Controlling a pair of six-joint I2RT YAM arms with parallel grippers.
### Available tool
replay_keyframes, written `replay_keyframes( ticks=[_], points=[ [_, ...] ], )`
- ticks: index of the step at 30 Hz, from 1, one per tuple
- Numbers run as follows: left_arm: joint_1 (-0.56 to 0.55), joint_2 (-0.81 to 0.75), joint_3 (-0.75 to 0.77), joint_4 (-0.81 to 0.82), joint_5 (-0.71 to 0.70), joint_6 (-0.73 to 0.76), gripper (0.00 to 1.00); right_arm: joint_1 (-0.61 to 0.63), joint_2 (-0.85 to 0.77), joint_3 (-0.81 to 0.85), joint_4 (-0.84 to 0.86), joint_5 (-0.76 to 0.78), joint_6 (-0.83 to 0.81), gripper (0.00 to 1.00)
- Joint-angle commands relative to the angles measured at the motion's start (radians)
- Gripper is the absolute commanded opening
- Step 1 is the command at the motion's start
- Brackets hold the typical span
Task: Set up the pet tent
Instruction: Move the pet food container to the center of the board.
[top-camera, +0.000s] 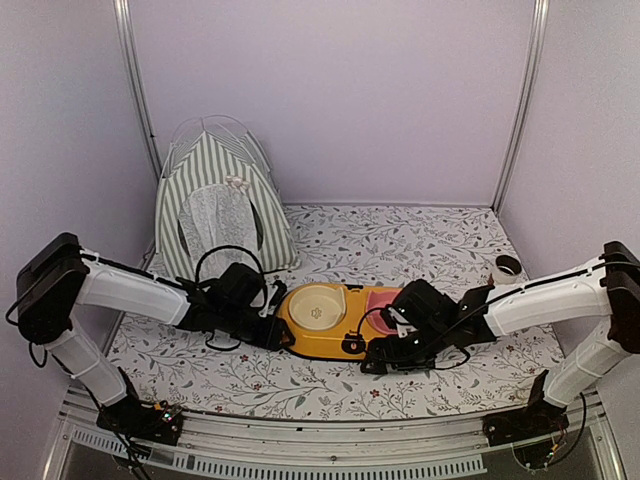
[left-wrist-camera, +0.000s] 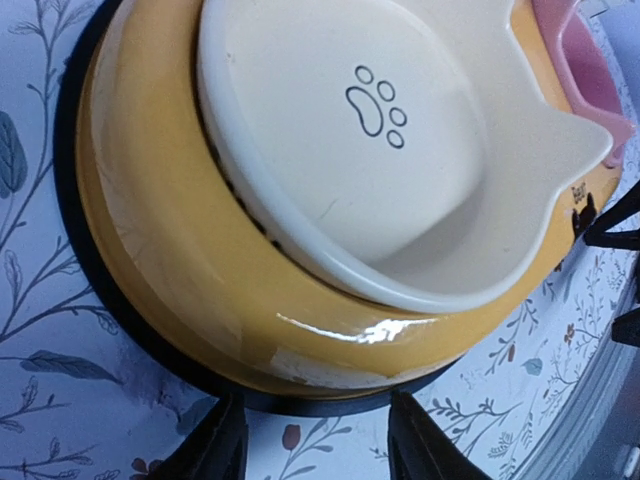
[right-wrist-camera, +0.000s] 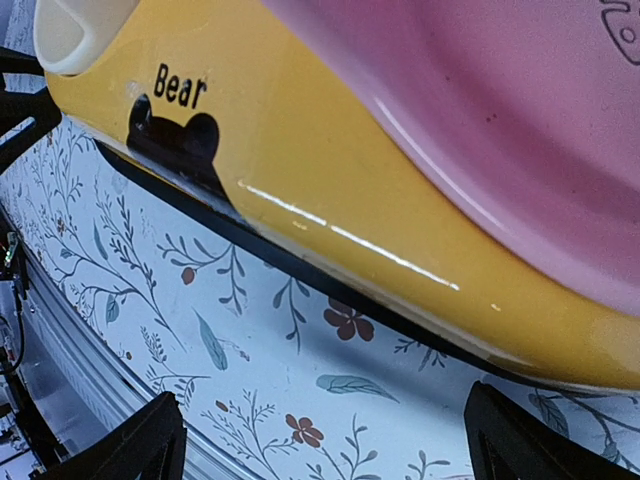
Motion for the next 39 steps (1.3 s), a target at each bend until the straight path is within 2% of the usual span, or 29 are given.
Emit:
replay_keyframes(
  ticks=[1,8,15,28,39],
  points=[
    [-0.008,0.055,0.025,0.038,-0.033,0.028,0.49,-0.002,0.035,0.031,0.028,0.034,0.008,0.99],
    [-0.010,0.114,0.077,0.063,-0.045,0.040,0.51,-0.050,0.023,0.020,0.030,0.054,0.016,0.99],
    [-0.010,0.199,0.155,0.110,-0.048,0.054,0.51,-0.150,-0.020,-0.004,0.034,0.060,-0.021,0.99],
    [-0.010,0.453,0.441,0.148,-0.006,0.053,0.51,-0.426,0.024,0.017,0.124,0.044,-0.184,0.99],
    [0.020,0.558,0.622,0.120,-0.005,0.056,0.53,-0.533,0.088,0.077,0.181,0.028,-0.245,0.99]
  ],
)
